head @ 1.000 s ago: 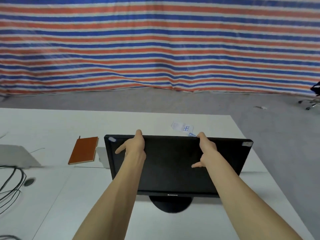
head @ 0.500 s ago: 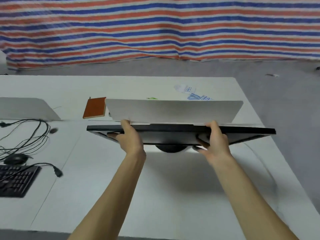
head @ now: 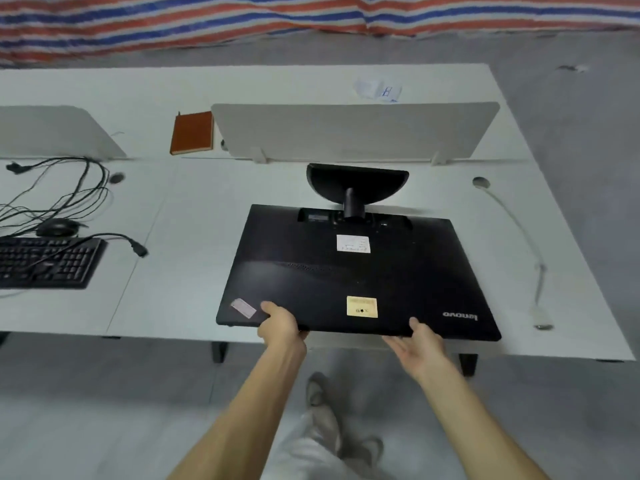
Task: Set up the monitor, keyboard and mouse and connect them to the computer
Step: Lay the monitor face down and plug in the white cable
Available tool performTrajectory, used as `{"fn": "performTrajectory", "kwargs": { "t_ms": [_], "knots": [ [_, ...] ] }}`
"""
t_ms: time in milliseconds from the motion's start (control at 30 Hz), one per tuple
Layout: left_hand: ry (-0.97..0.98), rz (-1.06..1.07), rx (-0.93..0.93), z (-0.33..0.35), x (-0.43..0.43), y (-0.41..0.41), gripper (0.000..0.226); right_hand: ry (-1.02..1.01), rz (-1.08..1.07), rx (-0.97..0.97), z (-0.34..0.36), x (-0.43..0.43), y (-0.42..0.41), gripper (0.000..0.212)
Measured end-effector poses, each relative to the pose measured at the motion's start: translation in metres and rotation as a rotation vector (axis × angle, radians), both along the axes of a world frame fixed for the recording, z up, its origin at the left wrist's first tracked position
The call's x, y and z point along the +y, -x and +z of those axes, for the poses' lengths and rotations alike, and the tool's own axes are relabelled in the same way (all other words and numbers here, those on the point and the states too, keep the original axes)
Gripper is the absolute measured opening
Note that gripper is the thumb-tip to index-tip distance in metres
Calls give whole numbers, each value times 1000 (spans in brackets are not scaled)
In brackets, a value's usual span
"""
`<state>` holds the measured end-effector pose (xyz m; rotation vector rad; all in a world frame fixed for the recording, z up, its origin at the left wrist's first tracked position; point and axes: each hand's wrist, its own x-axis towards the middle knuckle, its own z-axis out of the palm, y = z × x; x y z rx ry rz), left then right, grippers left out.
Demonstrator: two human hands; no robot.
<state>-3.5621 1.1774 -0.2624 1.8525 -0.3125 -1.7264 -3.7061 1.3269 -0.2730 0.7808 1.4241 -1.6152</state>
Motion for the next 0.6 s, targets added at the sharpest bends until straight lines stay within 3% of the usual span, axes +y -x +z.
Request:
{"fn": "performTrajectory", "kwargs": {
  "t_ms": [167, 600],
  "knots": [
    [-134, 38, -11, -38, 22, -21, 61, -124, 12, -96, -32, 9, -13, 40],
    [-264, -3, -39, -77, 16, -27, 43, -211, -56, -224, -49, 0, 0, 50]
  ]
}}
